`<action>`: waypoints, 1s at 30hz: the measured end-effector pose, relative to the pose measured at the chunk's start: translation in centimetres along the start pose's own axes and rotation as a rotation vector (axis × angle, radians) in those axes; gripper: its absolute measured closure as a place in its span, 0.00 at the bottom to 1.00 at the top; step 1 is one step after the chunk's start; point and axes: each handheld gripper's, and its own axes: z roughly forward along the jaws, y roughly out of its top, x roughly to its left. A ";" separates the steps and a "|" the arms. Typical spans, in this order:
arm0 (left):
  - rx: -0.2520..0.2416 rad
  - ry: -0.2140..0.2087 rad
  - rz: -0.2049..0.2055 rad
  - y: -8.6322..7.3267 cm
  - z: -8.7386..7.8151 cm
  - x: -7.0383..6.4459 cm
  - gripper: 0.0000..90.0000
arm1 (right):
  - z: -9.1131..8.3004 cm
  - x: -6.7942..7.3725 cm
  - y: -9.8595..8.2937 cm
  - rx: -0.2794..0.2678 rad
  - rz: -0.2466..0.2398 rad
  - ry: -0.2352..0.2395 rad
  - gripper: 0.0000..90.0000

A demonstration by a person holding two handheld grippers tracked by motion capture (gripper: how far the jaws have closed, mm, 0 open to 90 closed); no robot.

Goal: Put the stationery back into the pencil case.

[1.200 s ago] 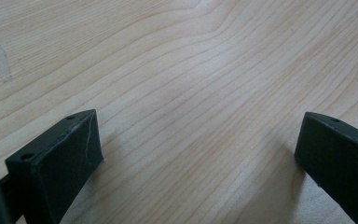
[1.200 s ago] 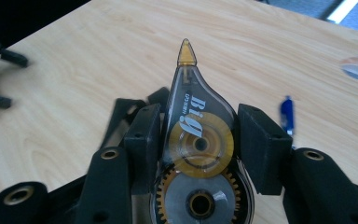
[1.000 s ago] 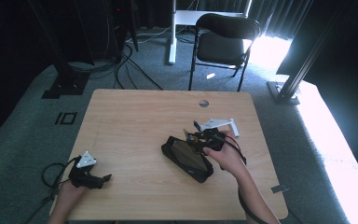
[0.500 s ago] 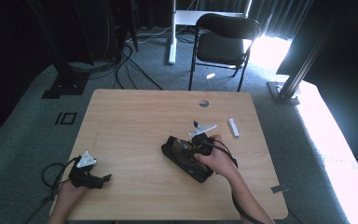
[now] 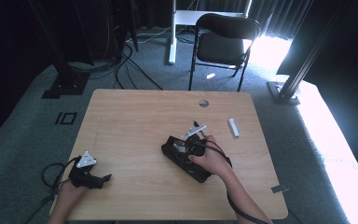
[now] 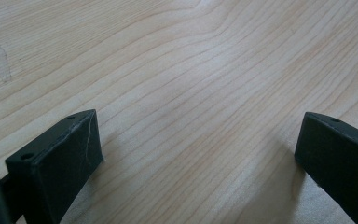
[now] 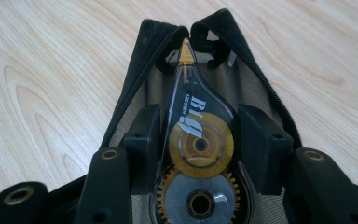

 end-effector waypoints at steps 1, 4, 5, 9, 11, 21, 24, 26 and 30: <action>0.000 0.000 0.000 0.0 0.0 0.0 0.01 | 0.1 0.0 0.0 0.001 -0.003 -0.005 0.56; 0.000 0.000 0.000 0.0 0.0 0.0 0.01 | 0.2 0.1 0.1 0.015 -0.001 -0.005 0.56; 0.000 0.000 0.000 0.0 0.0 0.0 0.01 | 0.2 0.1 0.2 0.018 0.000 -0.003 0.56; 0.000 0.000 0.000 0.0 0.0 0.0 0.01 | 0.4 0.1 0.2 0.044 0.001 -0.001 0.56; 0.000 0.000 0.000 0.0 0.0 0.0 0.01 | 0.5 0.1 0.2 0.046 -0.004 -0.006 0.56; 0.000 0.000 0.000 0.0 0.0 0.0 0.01 | 1.2 0.1 0.3 0.079 -0.010 -0.017 0.56; 0.000 0.000 0.000 0.0 0.0 0.0 0.01 | 1.3 0.1 0.4 0.086 -0.010 -0.010 0.56; 0.000 0.000 0.000 0.0 0.0 0.0 0.01 | 1.5 0.2 0.5 0.089 -0.021 -0.016 0.56; 0.000 0.000 0.000 0.0 0.0 0.0 0.01 | 1.8 0.3 0.6 0.113 -0.034 -0.025 0.56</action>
